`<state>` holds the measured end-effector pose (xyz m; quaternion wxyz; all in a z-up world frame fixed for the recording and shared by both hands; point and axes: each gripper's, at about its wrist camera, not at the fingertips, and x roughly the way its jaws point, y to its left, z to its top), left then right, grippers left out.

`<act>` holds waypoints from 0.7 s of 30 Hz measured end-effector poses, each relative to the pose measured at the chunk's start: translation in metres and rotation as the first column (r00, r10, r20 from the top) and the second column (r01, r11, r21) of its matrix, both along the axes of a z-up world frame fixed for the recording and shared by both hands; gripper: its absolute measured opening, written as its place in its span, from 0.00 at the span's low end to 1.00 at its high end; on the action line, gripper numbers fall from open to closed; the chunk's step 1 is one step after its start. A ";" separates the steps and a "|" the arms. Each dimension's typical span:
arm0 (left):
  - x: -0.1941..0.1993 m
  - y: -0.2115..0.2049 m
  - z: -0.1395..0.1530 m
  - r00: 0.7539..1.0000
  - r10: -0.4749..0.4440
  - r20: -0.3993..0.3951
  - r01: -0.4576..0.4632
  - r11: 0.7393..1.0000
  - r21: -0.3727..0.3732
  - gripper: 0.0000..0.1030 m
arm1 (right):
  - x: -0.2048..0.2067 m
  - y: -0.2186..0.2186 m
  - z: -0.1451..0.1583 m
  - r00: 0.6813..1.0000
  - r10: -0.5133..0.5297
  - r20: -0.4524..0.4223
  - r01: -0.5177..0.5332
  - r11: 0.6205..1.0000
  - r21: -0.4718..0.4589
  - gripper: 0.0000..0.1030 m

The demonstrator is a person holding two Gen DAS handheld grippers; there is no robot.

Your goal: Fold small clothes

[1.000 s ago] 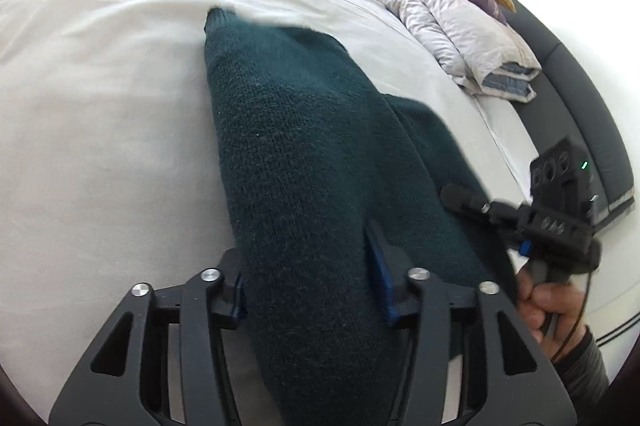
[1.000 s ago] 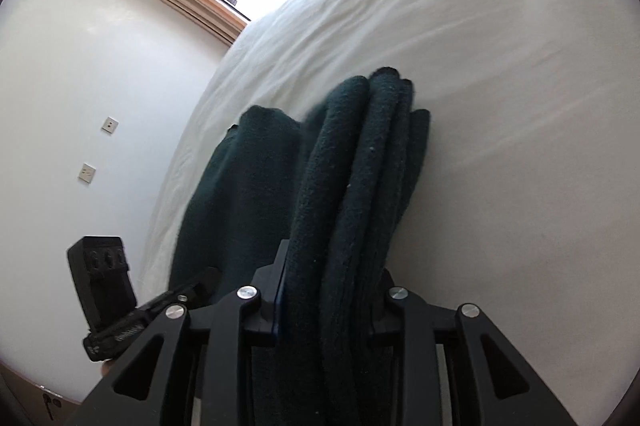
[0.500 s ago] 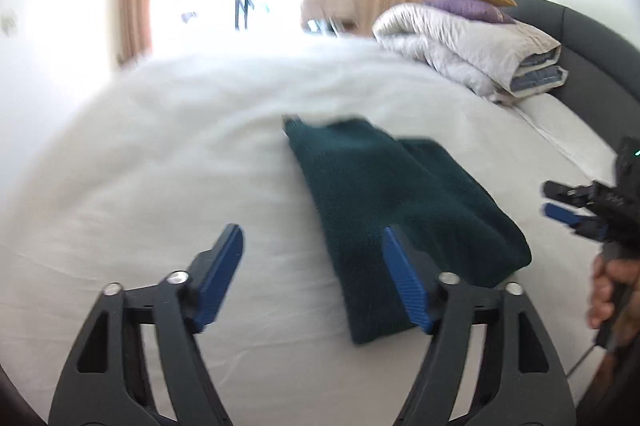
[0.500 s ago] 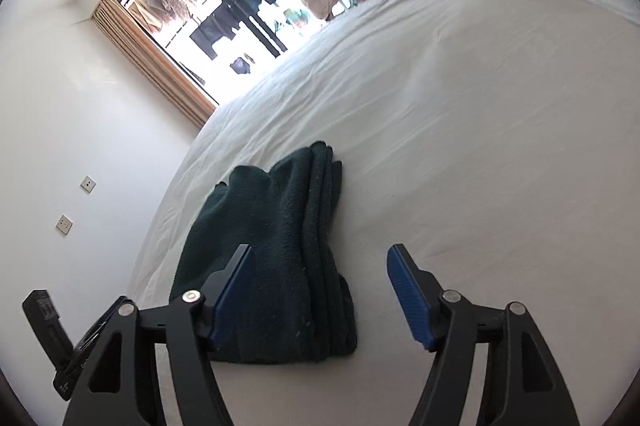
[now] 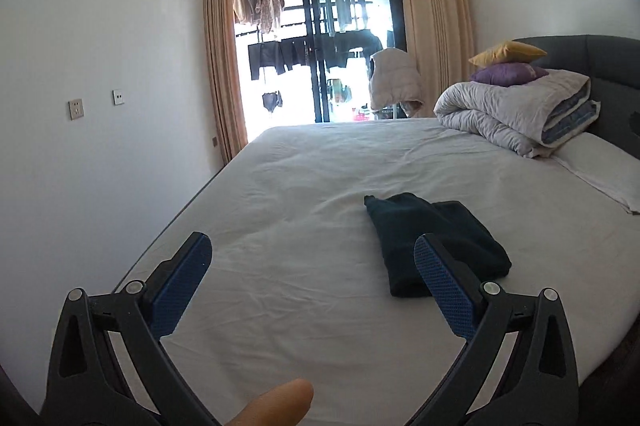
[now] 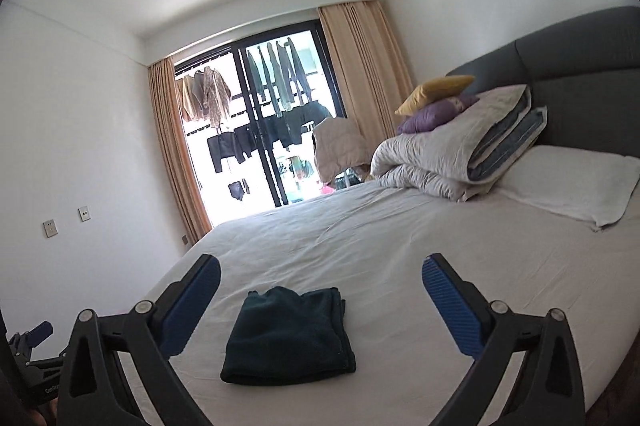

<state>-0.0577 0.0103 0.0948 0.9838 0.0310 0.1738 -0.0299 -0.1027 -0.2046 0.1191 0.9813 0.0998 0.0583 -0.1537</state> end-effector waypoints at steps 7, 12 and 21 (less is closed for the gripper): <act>-0.043 0.030 -0.026 0.983 0.004 -0.181 -0.012 0.999 -0.043 1.00 | -0.007 0.037 -0.018 0.984 0.006 -0.175 -0.020 0.997 -0.079 1.00; -0.036 0.039 -0.055 0.961 -0.015 -0.277 -0.006 0.997 -0.073 1.00 | -0.004 0.053 -0.046 0.957 0.032 -0.288 -0.048 0.998 -0.048 1.00; -0.013 0.041 -0.088 0.936 -0.018 -0.352 -0.013 0.996 -0.087 1.00 | 0.012 0.082 -0.082 0.903 0.077 -0.422 -0.084 0.996 0.002 1.00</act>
